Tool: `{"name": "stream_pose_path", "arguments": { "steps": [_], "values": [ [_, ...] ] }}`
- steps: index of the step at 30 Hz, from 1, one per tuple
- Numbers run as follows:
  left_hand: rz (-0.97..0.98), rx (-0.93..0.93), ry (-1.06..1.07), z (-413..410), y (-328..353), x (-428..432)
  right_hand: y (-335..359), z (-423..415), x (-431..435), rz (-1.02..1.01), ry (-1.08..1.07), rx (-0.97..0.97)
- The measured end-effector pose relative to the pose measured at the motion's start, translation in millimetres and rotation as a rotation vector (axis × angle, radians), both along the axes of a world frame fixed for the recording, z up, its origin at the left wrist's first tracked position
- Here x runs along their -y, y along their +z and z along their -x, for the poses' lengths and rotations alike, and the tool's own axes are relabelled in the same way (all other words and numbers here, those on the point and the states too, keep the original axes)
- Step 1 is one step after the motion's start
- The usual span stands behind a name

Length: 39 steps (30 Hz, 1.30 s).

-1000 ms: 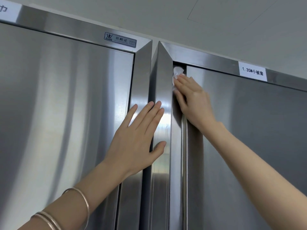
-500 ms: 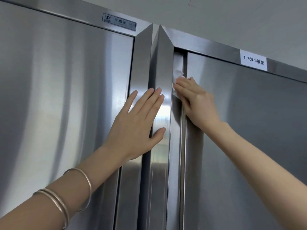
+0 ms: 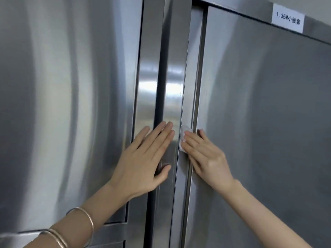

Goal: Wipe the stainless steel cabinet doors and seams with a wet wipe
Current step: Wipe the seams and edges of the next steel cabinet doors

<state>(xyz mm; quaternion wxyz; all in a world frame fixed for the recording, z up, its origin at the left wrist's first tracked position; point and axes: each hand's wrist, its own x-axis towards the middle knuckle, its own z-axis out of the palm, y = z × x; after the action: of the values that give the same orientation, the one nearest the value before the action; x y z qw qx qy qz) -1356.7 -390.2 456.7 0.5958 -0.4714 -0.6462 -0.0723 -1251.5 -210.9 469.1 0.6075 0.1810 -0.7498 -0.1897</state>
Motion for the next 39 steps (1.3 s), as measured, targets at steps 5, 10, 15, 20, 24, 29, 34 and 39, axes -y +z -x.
{"name": "stream_pose_path", "arguments": {
  "steps": [5,10,15,20,24,29,34,39],
  "values": [
    [-0.005,0.0,0.024,0.4,-14.3,-1.2,65.2,9.5,0.7,0.06,0.023,-0.084],
    [-0.005,0.006,0.012,1.1,-15.7,-1.8,-57.8,7.7,2.9,0.16,0.063,-0.013],
    [-0.006,-0.01,0.047,0.9,-15.1,-2.3,-79.7,-14.6,-5.3,-0.042,0.034,0.175],
    [-0.022,-0.018,0.036,1.1,-14.7,-3.0,-15.1,14.4,7.9,0.202,0.104,-0.138],
    [-0.039,-0.009,0.028,1.0,-15.9,-3.2,-132.3,1.4,4.3,0.147,0.059,0.009],
    [0.009,-0.009,-0.002,-1.6,-45.1,-3.3,-126.2,-17.3,-9.6,-0.119,0.039,0.218],
    [0.04,-0.007,0.004,-0.5,-88.1,0.3,-44.1,6.0,-5.4,0.058,0.065,-0.114],
    [0.05,-0.008,0.014,0.3,-88.6,0.3,-125.5,-3.2,3.4,0.077,0.054,-0.016]
  ]
}}
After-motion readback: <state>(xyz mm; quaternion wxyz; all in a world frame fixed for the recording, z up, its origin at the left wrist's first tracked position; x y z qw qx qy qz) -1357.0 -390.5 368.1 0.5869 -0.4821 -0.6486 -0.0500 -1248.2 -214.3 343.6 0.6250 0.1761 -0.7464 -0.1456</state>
